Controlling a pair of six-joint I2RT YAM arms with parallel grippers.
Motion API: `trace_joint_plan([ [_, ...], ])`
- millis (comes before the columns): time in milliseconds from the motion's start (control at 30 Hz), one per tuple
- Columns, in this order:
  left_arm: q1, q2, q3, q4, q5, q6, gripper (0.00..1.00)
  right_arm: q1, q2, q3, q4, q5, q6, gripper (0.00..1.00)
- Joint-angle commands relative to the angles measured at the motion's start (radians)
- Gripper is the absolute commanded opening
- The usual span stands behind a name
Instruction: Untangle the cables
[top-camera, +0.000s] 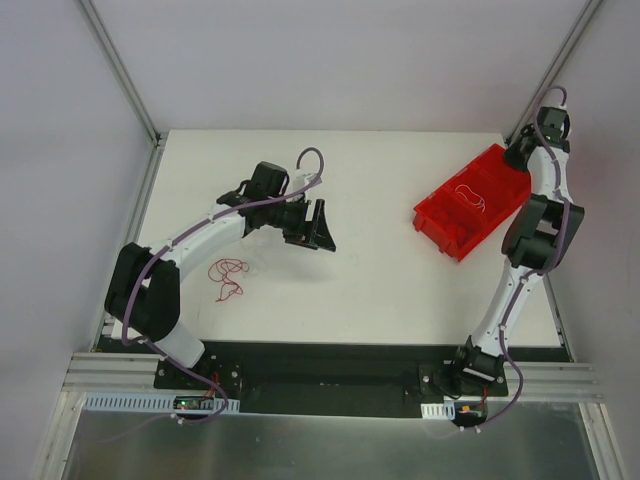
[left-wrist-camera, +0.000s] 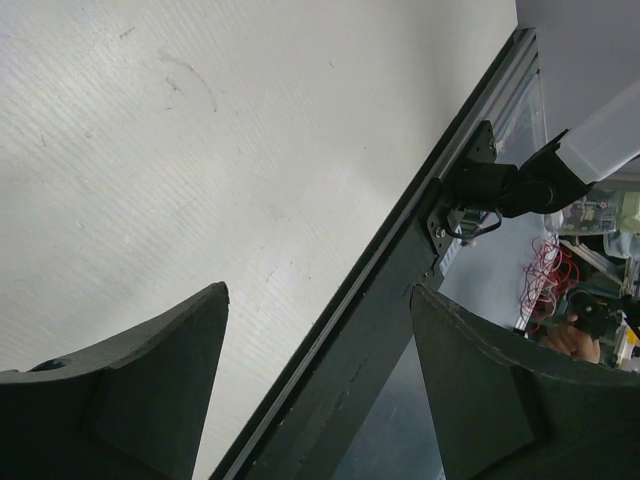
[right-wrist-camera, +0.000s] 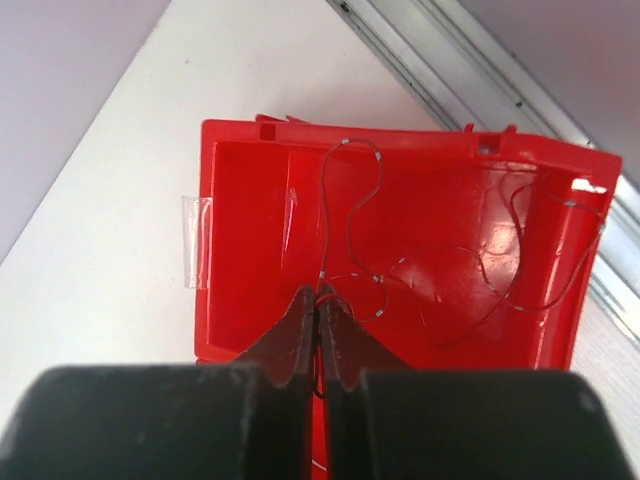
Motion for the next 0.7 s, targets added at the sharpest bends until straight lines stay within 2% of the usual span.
trace_joint_plan([
  [0,0.015,-0.045,-0.014,0.013,-0.003,0.023,0.73,0.004,0.024,0.020,0.000,0.017,0.100,0.00],
  [67,0.017,-0.051,-0.014,0.013,-0.009,0.026,0.73,0.004,0.042,0.014,0.038,0.026,0.096,0.00],
  [200,0.023,-0.070,-0.017,0.013,-0.044,0.051,0.73,0.009,0.116,0.127,-0.044,0.048,0.036,0.00],
  [267,0.031,-0.096,-0.018,0.013,-0.077,0.066,0.73,0.016,0.116,0.123,-0.043,0.058,0.004,0.00],
  [333,0.037,-0.137,-0.020,0.013,-0.136,0.097,0.73,0.021,0.114,0.123,-0.034,0.069,-0.028,0.04],
  [400,0.046,-0.177,-0.026,0.014,-0.208,0.114,0.75,0.020,0.123,0.145,-0.054,0.066,-0.051,0.11],
  [533,0.073,-0.276,-0.040,-0.001,-0.263,0.059,0.75,0.020,0.105,0.189,-0.123,0.048,-0.085,0.51],
  [667,0.080,-0.433,-0.118,-0.027,-0.378,-0.013,0.77,0.023,0.001,0.161,-0.185,0.071,-0.088,0.66],
])
